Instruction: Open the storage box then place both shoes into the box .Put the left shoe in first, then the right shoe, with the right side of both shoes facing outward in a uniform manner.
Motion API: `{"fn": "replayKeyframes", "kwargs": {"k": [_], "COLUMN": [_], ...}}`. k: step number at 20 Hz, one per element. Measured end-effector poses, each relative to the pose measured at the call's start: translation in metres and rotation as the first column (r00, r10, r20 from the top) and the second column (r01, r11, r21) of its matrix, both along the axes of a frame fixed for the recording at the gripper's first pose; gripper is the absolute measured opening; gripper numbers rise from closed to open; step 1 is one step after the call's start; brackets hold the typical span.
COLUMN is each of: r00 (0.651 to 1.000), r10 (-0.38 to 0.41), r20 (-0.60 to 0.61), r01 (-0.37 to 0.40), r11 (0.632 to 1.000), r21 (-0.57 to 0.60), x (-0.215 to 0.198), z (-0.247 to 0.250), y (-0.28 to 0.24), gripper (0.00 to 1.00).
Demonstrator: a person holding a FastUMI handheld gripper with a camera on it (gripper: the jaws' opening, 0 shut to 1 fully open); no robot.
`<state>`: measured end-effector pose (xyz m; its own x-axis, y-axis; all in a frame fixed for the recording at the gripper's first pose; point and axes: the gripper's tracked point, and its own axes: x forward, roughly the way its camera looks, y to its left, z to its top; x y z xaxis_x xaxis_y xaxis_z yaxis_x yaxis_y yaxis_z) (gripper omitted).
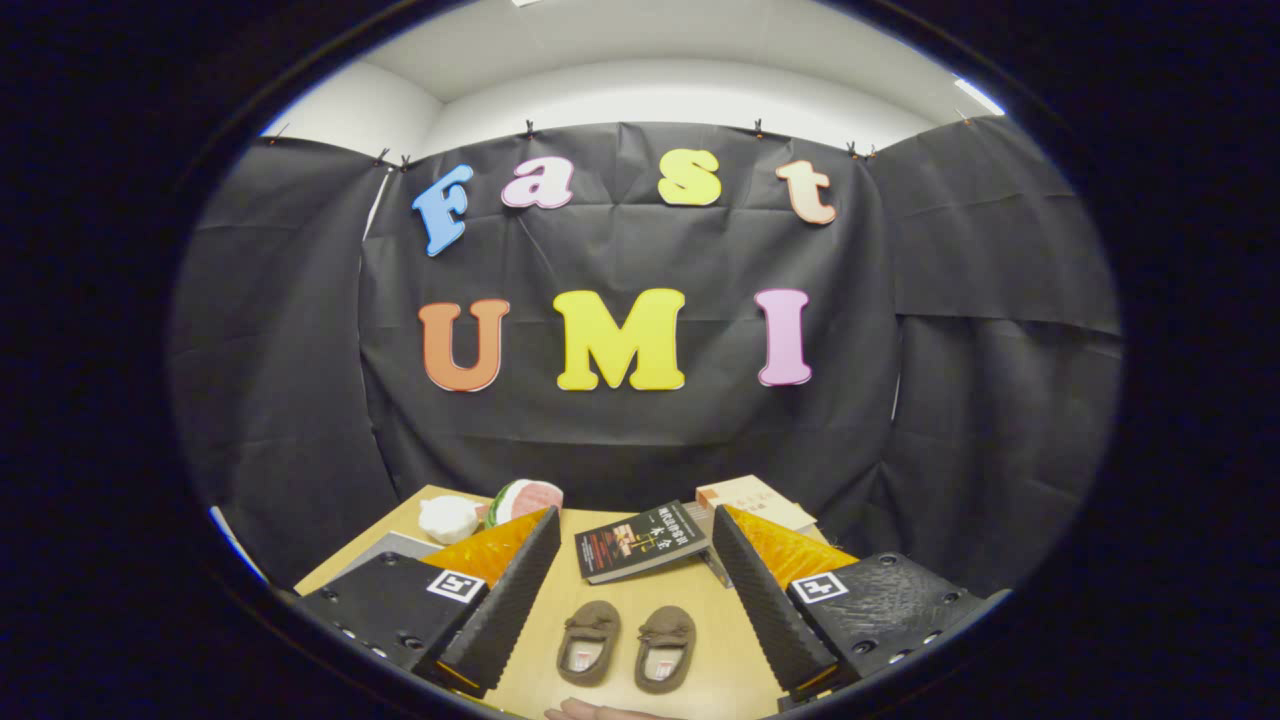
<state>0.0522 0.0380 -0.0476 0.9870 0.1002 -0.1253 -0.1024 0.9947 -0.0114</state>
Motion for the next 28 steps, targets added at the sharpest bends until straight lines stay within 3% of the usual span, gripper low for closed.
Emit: {"fn": "replayKeyframes", "kwargs": {"k": [6, 10, 13, 16, 20, 23, 26, 28], "r00": [0.992, 0.96, 0.895, 0.836, 0.756, 0.681, 0.688, 0.65], "r10": [0.087, 0.184, 0.293, 0.326, 0.339, 0.313, 0.275, 0.269], "r20": [-0.086, -0.21, -0.336, -0.441, -0.56, -0.661, -0.672, -0.711], "r01": [-0.087, -0.188, -0.287, -0.317, -0.312, -0.262, -0.234, -0.232], "r11": [0.996, 0.982, 0.956, 0.944, 0.939, 0.948, 0.96, 0.961], "r21": [0.009, 0.0, 0.066, 0.097, 0.146, 0.179, 0.154, 0.152], "x": [0.024, 0.032, 0.035, 0.042, 0.051, 0.053, 0.065, 0.061], "z": [-0.044, -0.1, -0.145, -0.185, -0.227, -0.255, -0.263, -0.277], "y": [0.062, 0.124, 0.173, 0.201, 0.226, 0.232, 0.225, 0.224], "gripper": [0.95, 0.95, 0.96, 0.96, 0.96, 0.96, 0.96, 0.96]}}
